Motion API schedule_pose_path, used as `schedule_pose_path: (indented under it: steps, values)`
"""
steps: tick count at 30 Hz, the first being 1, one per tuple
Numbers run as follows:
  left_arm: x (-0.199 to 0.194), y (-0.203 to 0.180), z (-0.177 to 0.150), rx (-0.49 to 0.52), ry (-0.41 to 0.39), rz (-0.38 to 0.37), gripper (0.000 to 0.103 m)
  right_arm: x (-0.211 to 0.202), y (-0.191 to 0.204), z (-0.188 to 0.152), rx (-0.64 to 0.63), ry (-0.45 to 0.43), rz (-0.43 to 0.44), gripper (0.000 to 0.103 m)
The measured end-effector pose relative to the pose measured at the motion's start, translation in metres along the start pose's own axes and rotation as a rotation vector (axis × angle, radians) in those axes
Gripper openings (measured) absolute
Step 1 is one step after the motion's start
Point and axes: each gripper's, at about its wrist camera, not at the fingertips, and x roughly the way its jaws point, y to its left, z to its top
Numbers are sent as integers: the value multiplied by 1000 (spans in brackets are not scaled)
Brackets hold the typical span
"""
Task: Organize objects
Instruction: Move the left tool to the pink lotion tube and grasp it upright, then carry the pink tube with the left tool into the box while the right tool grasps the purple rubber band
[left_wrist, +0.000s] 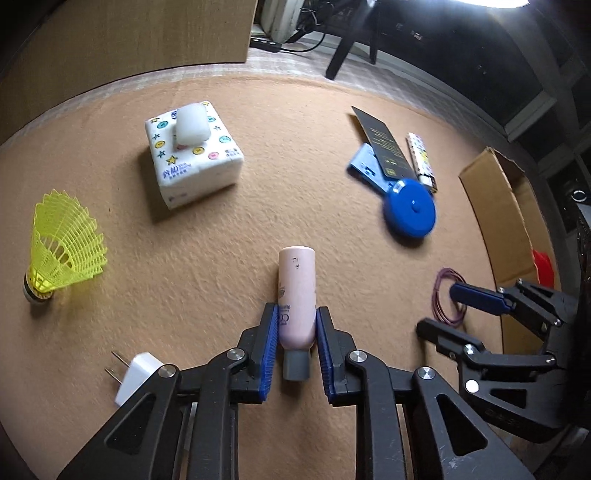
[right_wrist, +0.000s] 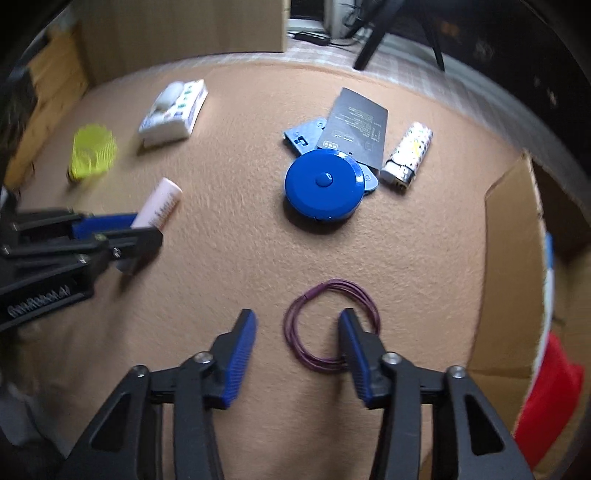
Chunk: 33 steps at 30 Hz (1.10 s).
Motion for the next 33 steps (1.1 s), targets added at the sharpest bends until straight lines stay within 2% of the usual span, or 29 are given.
schedule_pose_path:
  steps: [2, 3, 4, 6, 11, 17, 26, 33]
  values:
    - [0, -1, -3, -2, 1, -8, 21, -1, -1, -1, -8, -1, 2, 27]
    - [0, -2, -4, 0, 0, -8, 21, -2, -3, -1, -10, -2, -3, 15]
    - [0, -3, -5, 1, -1, -8, 21, -2, -5, -1, -9, -2, -3, 8]
    - [-1, -4, -7, -3, 0, -13, 21, -1, -7, 0, 10, -8, 14, 4]
    - [-5, -6, -15, -18, 3, -39, 21, -8, -24, -2, 107, -20, 123, 3]
    - [-20, -17, -15, -11, -25, -68, 21, -38, -55, -3, 232, -82, 243, 3]
    - [-41, -62, 2, 49, -76, -120, 21, -93, -92, -4, 289, -204, 272, 2]
    - [-43, -116, 25, 107, -101, -164, 21, -124, -142, -15, 341, -268, 243, 2]
